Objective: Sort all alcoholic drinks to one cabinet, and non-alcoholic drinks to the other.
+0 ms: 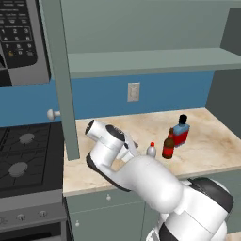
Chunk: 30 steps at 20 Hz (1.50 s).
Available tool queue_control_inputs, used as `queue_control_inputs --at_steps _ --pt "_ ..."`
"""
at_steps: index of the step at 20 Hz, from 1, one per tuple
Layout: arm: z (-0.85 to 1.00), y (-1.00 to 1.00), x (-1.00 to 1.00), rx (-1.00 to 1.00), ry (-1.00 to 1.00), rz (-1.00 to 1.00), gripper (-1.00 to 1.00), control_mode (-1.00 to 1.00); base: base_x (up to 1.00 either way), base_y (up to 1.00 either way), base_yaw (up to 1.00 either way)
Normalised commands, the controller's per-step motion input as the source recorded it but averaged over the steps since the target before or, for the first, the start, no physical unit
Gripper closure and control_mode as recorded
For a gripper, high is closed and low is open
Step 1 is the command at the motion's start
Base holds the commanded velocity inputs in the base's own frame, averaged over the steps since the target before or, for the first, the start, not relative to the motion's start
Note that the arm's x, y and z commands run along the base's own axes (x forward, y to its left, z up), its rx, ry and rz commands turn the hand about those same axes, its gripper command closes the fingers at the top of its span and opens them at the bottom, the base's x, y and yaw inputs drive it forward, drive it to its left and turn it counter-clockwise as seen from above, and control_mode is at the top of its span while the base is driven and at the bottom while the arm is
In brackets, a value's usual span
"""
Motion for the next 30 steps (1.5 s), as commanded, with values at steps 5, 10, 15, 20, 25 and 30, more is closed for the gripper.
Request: queue_control_inputs --at_steps 5,10,15,20,25,30 --pt "-0.12 0.00 0.08 -0.01 0.07 0.00 -1.00 -1.00 0.00 0.00 0.00" --pt "-0.06 0.00 0.12 -0.01 0.08 0.00 -1.00 -1.00 0.00 0.00 0.00" --pt "-0.05 0.00 0.10 -0.02 0.08 0.00 -1.00 -1.00 0.00 0.00 0.00" --pt "-0.07 0.00 0.08 -0.01 0.07 0.01 -1.00 -1.00 0.00 0.00 0.00" --pt "-0.09 0.00 0.11 -0.01 0.05 0.02 -1.00 -1.00 0.00 0.00 0.00" --pt "-0.08 0.00 0.10 0.00 0.03 0.04 -1.00 -1.00 0.00 0.00 0.00"
